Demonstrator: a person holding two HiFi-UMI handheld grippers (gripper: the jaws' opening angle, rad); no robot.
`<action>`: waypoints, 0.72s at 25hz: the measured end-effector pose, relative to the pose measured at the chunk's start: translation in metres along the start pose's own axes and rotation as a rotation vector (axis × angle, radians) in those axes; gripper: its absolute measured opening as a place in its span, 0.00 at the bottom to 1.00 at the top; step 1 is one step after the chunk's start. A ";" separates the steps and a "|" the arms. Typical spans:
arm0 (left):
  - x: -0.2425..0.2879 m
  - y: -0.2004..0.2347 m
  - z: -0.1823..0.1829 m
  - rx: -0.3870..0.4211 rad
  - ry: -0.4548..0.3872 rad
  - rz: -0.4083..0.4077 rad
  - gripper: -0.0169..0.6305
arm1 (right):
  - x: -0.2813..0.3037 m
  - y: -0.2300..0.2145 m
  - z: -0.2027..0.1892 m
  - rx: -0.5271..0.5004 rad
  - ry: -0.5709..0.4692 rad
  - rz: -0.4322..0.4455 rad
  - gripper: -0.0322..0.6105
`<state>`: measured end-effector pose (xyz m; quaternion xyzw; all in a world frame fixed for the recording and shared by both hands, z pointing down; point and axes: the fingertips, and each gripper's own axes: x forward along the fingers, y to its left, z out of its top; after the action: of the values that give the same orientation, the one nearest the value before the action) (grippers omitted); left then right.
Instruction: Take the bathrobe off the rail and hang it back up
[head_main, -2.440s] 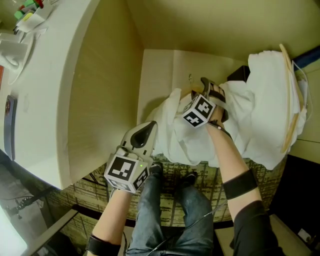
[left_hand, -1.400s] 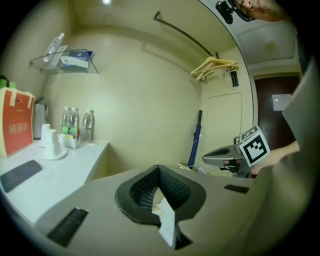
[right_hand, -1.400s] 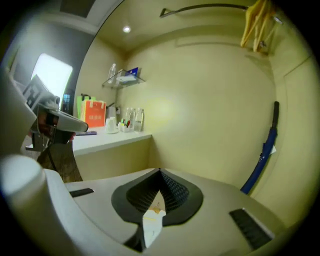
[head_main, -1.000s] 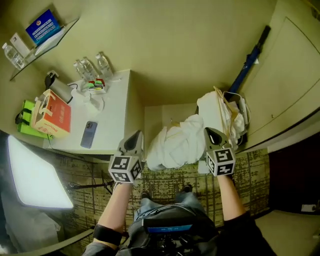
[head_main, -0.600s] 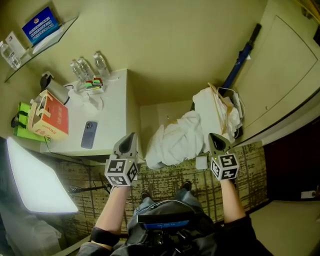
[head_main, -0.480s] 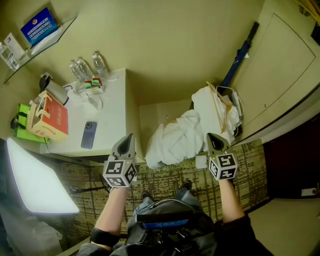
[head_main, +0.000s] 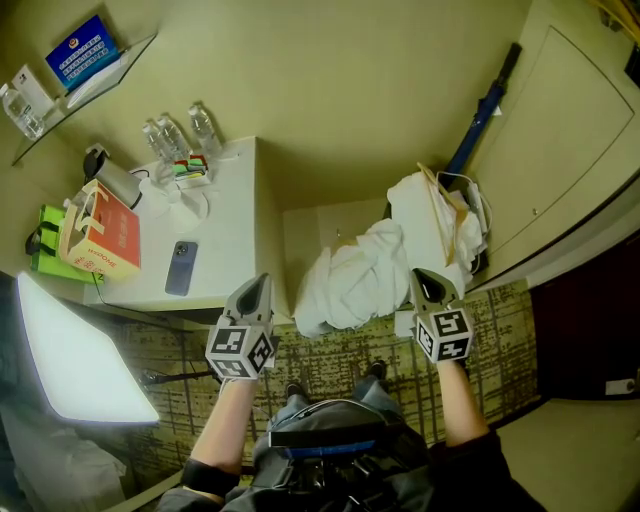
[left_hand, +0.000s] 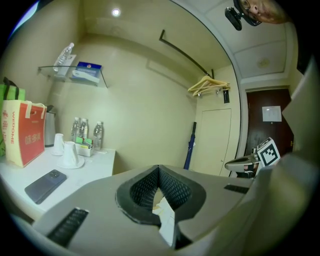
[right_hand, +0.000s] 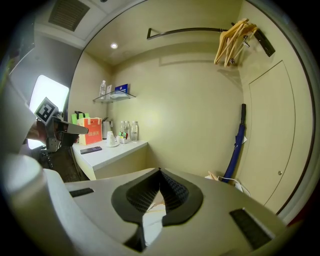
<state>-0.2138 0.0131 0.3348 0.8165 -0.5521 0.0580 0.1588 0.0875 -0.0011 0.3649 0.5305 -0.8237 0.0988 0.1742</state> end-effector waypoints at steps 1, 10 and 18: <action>0.000 -0.001 -0.001 -0.002 0.000 0.000 0.03 | 0.000 0.000 -0.001 0.002 0.001 0.001 0.09; 0.008 -0.015 -0.011 0.003 0.017 -0.003 0.03 | -0.005 -0.010 -0.013 -0.010 0.029 0.009 0.09; 0.033 -0.041 -0.030 -0.017 0.045 -0.028 0.03 | -0.005 -0.026 -0.024 -0.031 0.055 0.035 0.09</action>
<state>-0.1611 0.0080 0.3634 0.8212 -0.5374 0.0693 0.1790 0.1171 0.0006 0.3848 0.5103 -0.8293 0.1034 0.2031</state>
